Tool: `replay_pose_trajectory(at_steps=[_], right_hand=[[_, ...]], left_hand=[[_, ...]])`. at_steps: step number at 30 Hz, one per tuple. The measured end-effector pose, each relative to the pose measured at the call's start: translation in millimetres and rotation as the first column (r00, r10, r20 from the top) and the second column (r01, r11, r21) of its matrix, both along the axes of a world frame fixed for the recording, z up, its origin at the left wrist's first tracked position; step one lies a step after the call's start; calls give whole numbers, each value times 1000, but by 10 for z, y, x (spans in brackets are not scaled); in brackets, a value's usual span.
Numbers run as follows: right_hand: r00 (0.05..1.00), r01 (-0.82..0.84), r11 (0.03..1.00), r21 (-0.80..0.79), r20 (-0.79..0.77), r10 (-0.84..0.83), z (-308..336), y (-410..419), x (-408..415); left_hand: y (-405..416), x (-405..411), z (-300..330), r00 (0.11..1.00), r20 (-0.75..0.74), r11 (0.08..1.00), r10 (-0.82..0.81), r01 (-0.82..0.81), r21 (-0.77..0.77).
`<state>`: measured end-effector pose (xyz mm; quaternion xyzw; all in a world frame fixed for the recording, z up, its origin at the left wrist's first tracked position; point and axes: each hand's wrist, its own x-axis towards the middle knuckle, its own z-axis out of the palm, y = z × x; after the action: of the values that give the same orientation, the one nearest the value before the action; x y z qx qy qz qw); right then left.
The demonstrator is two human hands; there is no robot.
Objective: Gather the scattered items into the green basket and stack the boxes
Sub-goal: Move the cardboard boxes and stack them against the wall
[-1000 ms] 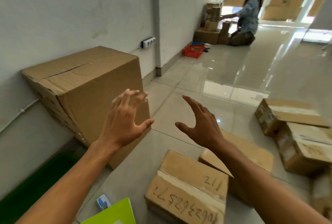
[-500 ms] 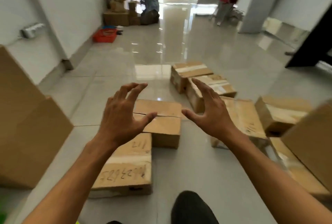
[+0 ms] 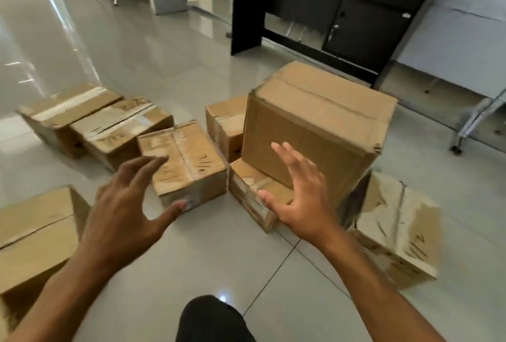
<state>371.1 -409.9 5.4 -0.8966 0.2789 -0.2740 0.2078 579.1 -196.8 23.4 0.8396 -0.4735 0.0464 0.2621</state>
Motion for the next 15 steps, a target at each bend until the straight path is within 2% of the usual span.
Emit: replay_pose_trajectory(at_steps=[4, 7, 10, 13, 15], right_hand=[[982, 191, 979, -73, 18, -190, -146, -499, -411], [935, 351, 917, -186, 17, -355, -217, -874, -612], [869, 484, 854, -193, -7, -494, -197, -1299, -718], [851, 510, 847, -152, -54, -522, -166, -1621, -719], [876, 467, 874, -130, -61, -478, -155, -1774, -685]], left_hand=[[-853, 70, -179, 987, -56, 988, -150, 151, 15], [-1554, 208, -234, 970, -7, 969, -244, 245, 26], [-2266, 387, -212, 957, 11, 957, -290, 290, 22], [-2838, 534, -190, 954, 45, 955, -296, 297, 4], [-3179, 621, -175, 958, 42, 959, -284, 283, 36]])
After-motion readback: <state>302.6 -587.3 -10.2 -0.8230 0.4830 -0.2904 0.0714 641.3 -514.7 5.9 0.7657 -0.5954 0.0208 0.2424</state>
